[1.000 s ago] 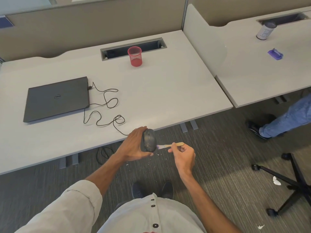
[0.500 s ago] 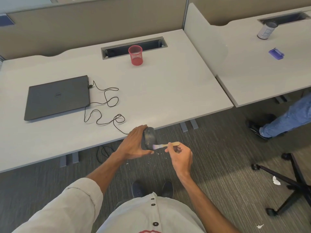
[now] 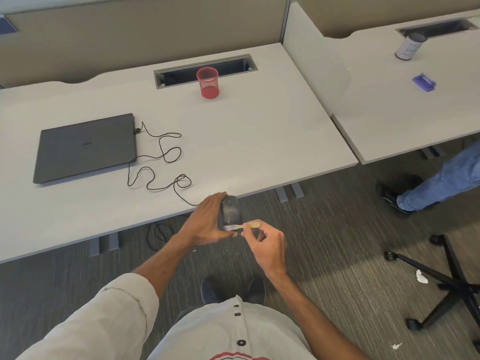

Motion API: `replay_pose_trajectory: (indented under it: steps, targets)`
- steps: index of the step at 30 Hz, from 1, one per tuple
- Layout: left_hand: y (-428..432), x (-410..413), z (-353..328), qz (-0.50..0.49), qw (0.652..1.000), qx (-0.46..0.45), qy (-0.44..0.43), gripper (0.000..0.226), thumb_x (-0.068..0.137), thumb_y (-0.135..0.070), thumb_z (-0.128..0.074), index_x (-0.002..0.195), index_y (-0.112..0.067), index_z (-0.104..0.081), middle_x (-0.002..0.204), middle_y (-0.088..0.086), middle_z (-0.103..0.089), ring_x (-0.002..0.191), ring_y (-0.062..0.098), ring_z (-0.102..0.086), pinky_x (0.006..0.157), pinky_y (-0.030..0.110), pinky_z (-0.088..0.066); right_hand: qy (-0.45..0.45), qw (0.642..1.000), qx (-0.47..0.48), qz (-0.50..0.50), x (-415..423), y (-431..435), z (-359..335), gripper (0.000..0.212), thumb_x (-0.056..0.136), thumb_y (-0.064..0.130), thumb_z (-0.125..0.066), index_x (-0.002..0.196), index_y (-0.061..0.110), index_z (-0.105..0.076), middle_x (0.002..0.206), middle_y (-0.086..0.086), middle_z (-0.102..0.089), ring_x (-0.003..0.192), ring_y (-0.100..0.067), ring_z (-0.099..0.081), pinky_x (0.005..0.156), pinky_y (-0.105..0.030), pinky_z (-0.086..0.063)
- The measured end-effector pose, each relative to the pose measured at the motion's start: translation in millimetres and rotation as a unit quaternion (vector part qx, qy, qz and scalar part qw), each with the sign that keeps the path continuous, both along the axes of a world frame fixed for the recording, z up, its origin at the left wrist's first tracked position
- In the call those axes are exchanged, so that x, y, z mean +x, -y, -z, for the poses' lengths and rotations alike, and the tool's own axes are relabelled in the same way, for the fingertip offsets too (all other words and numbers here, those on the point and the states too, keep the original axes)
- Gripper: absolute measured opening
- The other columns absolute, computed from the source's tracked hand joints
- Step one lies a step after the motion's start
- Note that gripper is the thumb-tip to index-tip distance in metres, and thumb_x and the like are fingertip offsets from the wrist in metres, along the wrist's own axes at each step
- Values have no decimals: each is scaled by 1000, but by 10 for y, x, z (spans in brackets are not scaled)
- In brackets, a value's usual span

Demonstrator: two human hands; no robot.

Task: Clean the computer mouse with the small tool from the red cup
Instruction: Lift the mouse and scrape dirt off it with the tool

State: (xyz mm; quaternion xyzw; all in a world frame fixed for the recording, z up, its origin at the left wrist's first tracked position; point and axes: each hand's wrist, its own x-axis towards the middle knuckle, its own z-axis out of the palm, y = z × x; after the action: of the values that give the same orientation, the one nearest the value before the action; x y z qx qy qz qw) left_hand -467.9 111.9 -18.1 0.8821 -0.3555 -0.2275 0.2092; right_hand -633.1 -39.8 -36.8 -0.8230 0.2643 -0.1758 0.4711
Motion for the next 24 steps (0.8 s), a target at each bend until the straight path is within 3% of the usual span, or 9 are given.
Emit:
replay_pose_trajectory:
  steps: [2,6,12,19,22,24]
  targets:
    - [-4,-1,-1,-1,1000,-2,-1,123,78,-72,-87,168,-16,-25,167,5,-43,153,23,-44,131,46,-38,-12,999,-27,16,-5,-25,7,9,99,30,-83,102,23,-88,74,21,-71,55,-7,-55,49,-20,-42]
    - [-27,2,8,-2,1000,-3,4,124,79,-73,-87,169,-15,-24,168,6,-42,153,23,-44,131,45,-37,-32,996,-62,48,-68,46,26,6,99,29,-83,101,25,-87,71,22,-66,55,1,-51,53,-17,-38]
    - [-40,-5,21,-4,1000,-7,11,125,76,-75,-88,168,-17,-25,164,4,-45,149,22,-47,128,45,-40,-46,992,-30,112,-150,251,86,11,100,34,-79,97,26,-87,66,14,-71,52,-3,-49,52,-23,-36]
    - [-8,-8,3,8,1000,-10,12,123,77,-71,-89,167,-17,-26,163,5,-45,147,22,-47,128,46,-40,5,998,62,14,-50,102,82,13,103,34,-77,98,28,-87,75,15,-77,63,-21,-61,49,-38,-50]
    - [4,-2,-10,7,1000,-12,11,121,77,-68,-90,167,-17,-26,163,4,-45,148,22,-47,128,45,-40,11,998,43,34,-32,56,117,26,101,47,-70,97,28,-87,71,12,-76,56,-9,-53,48,-28,-40]
    - [0,3,-17,7,1000,-12,11,121,78,-68,-90,167,-16,-26,164,5,-45,149,23,-47,128,45,-39,10,997,34,63,-53,92,133,31,100,51,-68,97,27,-87,72,12,-78,58,-5,-57,50,-16,-37]
